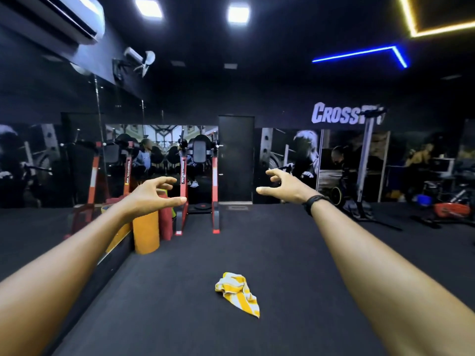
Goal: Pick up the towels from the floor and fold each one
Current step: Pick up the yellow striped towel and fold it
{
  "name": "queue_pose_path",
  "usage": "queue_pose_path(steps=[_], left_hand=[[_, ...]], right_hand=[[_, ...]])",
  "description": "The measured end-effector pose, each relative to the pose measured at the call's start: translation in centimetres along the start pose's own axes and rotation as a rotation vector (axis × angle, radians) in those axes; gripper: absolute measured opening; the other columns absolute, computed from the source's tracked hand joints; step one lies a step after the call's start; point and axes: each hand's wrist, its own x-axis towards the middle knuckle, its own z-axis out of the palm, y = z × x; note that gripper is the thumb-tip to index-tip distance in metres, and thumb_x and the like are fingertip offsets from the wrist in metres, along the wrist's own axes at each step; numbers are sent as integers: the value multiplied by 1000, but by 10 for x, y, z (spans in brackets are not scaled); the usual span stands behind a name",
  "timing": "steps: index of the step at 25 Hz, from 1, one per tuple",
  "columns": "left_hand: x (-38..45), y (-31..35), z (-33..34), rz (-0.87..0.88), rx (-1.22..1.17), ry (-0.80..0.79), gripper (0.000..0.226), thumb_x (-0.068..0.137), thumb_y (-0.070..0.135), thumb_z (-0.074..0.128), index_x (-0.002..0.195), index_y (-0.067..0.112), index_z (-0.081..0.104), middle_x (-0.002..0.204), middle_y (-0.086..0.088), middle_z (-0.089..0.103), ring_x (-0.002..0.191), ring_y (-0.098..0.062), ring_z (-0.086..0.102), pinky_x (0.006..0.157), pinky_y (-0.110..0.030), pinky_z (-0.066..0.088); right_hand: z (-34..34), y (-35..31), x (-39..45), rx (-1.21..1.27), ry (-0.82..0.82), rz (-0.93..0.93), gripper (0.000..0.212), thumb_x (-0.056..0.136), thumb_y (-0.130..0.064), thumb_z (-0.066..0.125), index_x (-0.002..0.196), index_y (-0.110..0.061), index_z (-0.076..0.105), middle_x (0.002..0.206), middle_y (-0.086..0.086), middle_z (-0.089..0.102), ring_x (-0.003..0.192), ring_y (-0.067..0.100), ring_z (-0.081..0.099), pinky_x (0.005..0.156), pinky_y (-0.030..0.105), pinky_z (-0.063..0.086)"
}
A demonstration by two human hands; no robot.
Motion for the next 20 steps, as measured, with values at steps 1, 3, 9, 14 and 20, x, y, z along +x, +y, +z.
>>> queue_pose_path(steps=[1, 3, 9, 14, 20], left_hand=[[5, 5, 11, -1, -6, -14, 97, 39, 75, 76, 125, 36, 52, 126, 1, 56, 114, -16, 55, 97, -34, 46], [17, 15, 37, 0, -4, -37, 90, 49, 67, 80, 128, 34, 52, 128, 0, 55, 115, -16, 54, 96, -32, 45], [83, 41, 124, 4, 8, -30, 90, 54, 67, 79, 131, 29, 51, 128, 1, 55, 117, -16, 54, 100, -38, 46], [154, 68, 206, -2, -31, -12, 66, 74, 40, 77, 133, 24, 51, 128, -1, 55, 117, -19, 52, 100, -34, 43], [222, 80, 269, -7, -49, 6, 67, 76, 37, 78, 135, 22, 51, 128, -3, 55, 115, -17, 54, 100, -33, 44]], right_hand=[[-6, 9, -1, 0, 5, 6, 81, 75, -55, 71, 144, -26, 37, 140, 3, 46, 118, 21, 54, 90, 35, 51], [-18, 33, 2, 0, 6, 21, 82, 76, -54, 71, 144, -25, 37, 142, 3, 45, 118, 21, 54, 78, 32, 53], [-56, 122, 33, -19, 18, 23, 80, 76, -53, 72, 143, -25, 39, 142, 4, 46, 121, 20, 52, 98, 41, 49], [-97, 210, 70, -55, -15, 52, 81, 77, -51, 73, 144, -23, 37, 142, 6, 46, 122, 21, 51, 98, 40, 48], [-125, 280, 134, -49, -25, 50, 81, 78, -50, 72, 145, -22, 37, 143, 7, 45, 123, 22, 51, 99, 43, 48]])
